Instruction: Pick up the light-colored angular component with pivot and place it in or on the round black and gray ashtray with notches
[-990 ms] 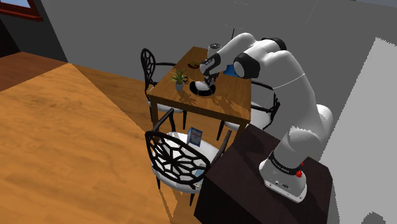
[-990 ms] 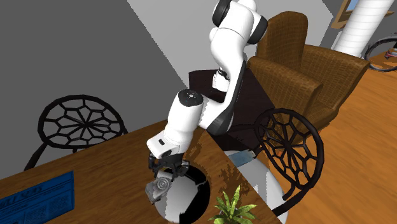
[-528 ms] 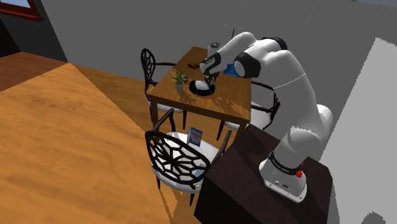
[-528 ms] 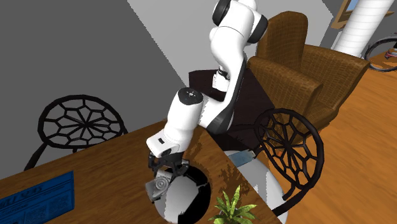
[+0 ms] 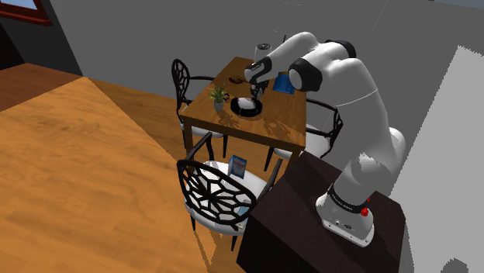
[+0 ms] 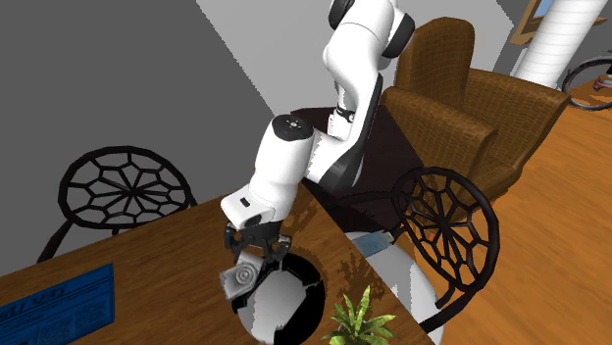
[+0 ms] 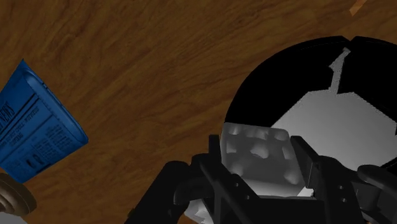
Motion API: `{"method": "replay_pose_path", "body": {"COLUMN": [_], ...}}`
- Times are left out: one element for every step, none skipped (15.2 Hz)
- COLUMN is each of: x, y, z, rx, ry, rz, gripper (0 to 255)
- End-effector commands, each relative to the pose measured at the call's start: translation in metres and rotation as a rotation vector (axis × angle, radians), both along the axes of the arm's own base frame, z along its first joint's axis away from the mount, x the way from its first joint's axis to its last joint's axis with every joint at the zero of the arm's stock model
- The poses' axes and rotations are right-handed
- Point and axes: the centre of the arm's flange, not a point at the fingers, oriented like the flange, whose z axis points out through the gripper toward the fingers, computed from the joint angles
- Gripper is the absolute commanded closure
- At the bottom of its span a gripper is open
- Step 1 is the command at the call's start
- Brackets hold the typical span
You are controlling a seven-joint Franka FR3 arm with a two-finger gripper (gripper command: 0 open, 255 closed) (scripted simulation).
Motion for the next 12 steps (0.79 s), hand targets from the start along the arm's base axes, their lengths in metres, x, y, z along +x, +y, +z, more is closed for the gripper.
{"method": "replay_pose_path", "body": {"x": [-0.001,-0.001,-0.001,0.005,0.010,0.015,0.020,0.025,0.029,0.029,0.029,0.029], "y": [0.000,0.000,0.000,0.012,0.024,0.036,0.049,0.061,0.069,0.069,0.069,0.069], "z": [0.011,0.017,0.021,0.020,0.020,0.019,0.018,0.017,0.016,0.011,0.005,0.000], "rx": [0.000,0.000,0.000,0.000,0.000,0.000,0.000,0.000,0.000,0.000,0.000,0.000], "ry": [0.000,0.000,0.000,0.000,0.000,0.000,0.000,0.000,0.000,0.000,0.000,0.000], "rz": [0.000,0.000,0.000,0.000,0.000,0.000,0.000,0.000,0.000,0.000,0.000,0.000], "gripper": [255,255,255,255,255,255,255,255,255,255,255,255]}}
